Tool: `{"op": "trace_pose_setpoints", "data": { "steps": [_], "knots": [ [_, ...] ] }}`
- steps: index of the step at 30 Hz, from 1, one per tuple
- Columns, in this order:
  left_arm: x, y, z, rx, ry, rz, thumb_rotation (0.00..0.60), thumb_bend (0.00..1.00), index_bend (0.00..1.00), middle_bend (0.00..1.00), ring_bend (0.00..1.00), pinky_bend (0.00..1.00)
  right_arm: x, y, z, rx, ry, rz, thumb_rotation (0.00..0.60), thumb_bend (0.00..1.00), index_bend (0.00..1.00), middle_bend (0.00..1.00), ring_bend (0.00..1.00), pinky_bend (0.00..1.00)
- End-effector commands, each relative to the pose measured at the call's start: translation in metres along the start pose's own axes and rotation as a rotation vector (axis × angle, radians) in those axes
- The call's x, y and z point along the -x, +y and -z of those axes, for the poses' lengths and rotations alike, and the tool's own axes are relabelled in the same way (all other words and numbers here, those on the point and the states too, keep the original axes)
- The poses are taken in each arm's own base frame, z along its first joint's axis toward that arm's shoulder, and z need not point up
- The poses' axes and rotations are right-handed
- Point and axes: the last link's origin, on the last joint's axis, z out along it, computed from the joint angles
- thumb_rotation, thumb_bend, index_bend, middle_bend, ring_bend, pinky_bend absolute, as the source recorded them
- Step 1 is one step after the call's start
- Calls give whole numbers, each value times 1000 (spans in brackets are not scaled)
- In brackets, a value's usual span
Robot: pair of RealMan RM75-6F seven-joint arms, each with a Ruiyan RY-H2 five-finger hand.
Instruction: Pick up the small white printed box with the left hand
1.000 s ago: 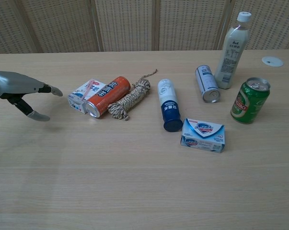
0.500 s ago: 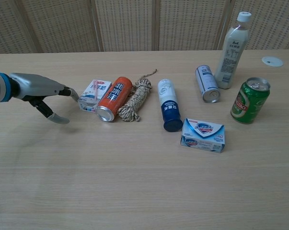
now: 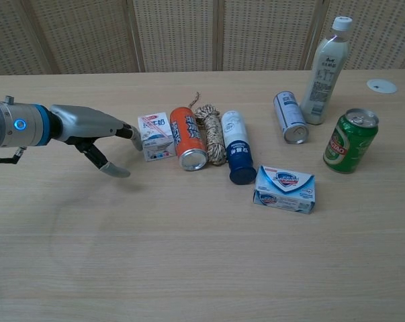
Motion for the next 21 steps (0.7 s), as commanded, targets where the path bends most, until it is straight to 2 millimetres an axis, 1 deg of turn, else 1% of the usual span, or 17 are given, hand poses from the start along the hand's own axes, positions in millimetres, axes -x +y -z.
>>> {"op": "trace_pose_setpoints", "data": {
  "steps": [1, 3, 5, 10, 14, 17, 21],
  "knots": [
    [-2, 9, -1, 24, 10, 15, 251, 273, 0, 0, 0, 0, -1, 1, 1, 4, 3, 0, 299, 246, 0, 24, 0, 0],
    [-4, 9, 0, 29, 26, 11, 252, 273, 0, 0, 0, 0, -1, 1, 1, 3, 3, -1, 299, 246, 0, 24, 0, 0],
    [-7, 5, 3, 21, 49, 22, 252, 274, 0, 0, 0, 0, 0, 1, 1, 1, 0, -1, 300, 245, 0, 24, 0, 0],
    [-13, -15, 11, -31, 97, 40, 251, 276, 0, 0, 0, 0, 2, -2, -1, -9, -4, -6, 301, 245, 0, 23, 0, 0],
    [-14, -27, 11, -65, 107, 46, 251, 274, 0, 0, 0, 0, 5, -3, -2, -12, -12, -9, 300, 246, 0, 24, 0, 0],
    [-14, -28, 6, -72, 104, 40, 253, 274, 0, 0, 0, 0, 6, -4, -2, -14, -14, -10, 299, 245, 0, 24, 0, 0],
    [-15, -22, -5, -67, 108, 34, 252, 274, 0, 0, 0, 0, 6, -3, -1, -11, -13, -6, 298, 245, 0, 24, 0, 0]
  ]
}}
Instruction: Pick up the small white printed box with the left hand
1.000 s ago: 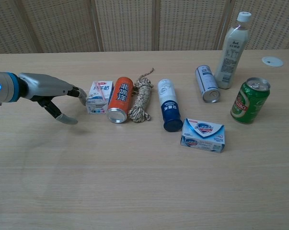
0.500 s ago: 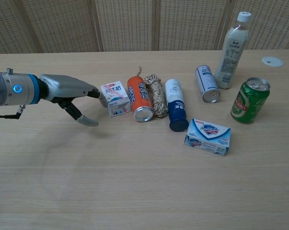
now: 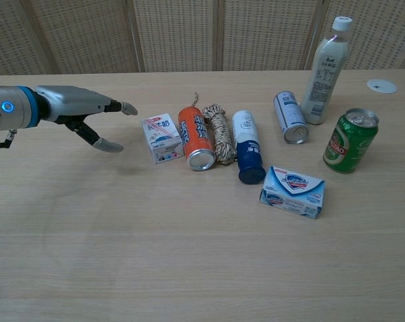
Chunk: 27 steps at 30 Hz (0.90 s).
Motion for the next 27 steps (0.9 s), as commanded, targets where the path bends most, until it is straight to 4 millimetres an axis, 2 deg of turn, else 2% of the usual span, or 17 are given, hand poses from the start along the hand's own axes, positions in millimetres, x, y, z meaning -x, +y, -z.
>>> {"op": "trace_pose_setpoints", "data": {
  "steps": [1, 9, 15, 21, 27],
  "knots": [
    [-1, 8, -10, 10, 3, -4, 252, 275, 0, 0, 0, 0, -1, 1, 1, 4, 2, 3, 299, 245, 0, 24, 0, 0],
    [-10, 31, -28, 50, 31, 1, 253, 273, 0, 0, 0, 0, -5, 5, 4, 16, 4, 7, 299, 245, 0, 24, 0, 0],
    [-6, 42, -34, 76, 1, -34, 253, 272, 0, 0, 0, 0, -8, 8, 7, 24, 10, 6, 298, 246, 0, 24, 0, 0],
    [0, 41, -29, 82, -27, -57, 251, 270, 0, 0, 0, 0, -10, 10, 9, 27, 14, 4, 296, 245, 0, 24, 0, 0],
    [8, 27, -11, 74, -63, -79, 254, 272, 0, 0, 0, 0, -10, 7, 9, 18, 15, -1, 295, 247, 0, 24, 0, 0]
  ]
}}
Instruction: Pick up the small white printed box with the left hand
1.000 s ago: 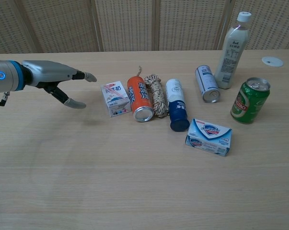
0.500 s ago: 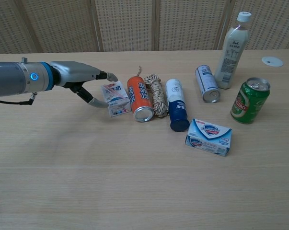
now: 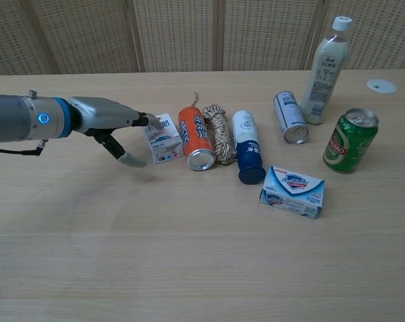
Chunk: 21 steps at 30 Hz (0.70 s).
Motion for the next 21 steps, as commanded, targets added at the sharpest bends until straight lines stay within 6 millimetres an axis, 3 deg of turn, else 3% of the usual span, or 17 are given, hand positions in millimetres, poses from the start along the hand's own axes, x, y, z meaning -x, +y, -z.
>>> {"op": "trace_pose_setpoints", "data": {
  "steps": [1, 9, 17, 21],
  "knots": [
    [9, -9, 15, -7, -36, -18, 254, 271, 0, 0, 0, 0, 1, -2, -1, -5, -1, -2, 296, 247, 0, 24, 0, 0],
    [24, -28, 50, -46, -60, -3, 246, 272, 0, 0, 0, 0, 3, -7, -4, -22, -6, -5, 299, 244, 0, 23, 0, 0],
    [7, -38, 68, -63, -7, 56, 235, 273, 0, 0, 0, 0, 4, -6, -6, -19, -7, -4, 297, 245, 0, 24, 0, 0],
    [1, -39, 65, -66, 36, 60, 234, 271, 0, 0, 0, 0, 5, -4, -5, -12, -9, -8, 297, 244, 0, 23, 0, 0]
  ]
}}
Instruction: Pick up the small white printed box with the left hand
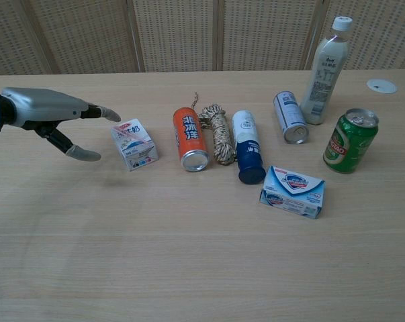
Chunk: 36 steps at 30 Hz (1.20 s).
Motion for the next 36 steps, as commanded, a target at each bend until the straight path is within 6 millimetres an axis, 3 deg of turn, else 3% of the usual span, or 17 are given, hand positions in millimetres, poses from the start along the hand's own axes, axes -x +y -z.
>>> {"op": "trace_pose_setpoints", "data": {
  "steps": [1, 19, 36],
  "knots": [
    [-4, 2, -5, 5, 31, 3, 235, 271, 0, 0, 0, 0, 1, 0, 0, -1, -3, -1, 296, 245, 0, 23, 0, 0],
    [-2, 25, -60, 42, -4, -88, 250, 272, 0, 0, 0, 0, -6, 8, 7, 27, 13, 9, 300, 246, 0, 23, 0, 0],
    [4, 32, -73, 53, -32, -123, 254, 272, 0, 0, 0, 0, -10, 10, 7, 36, 26, 10, 299, 246, 0, 23, 0, 0]
  ]
}}
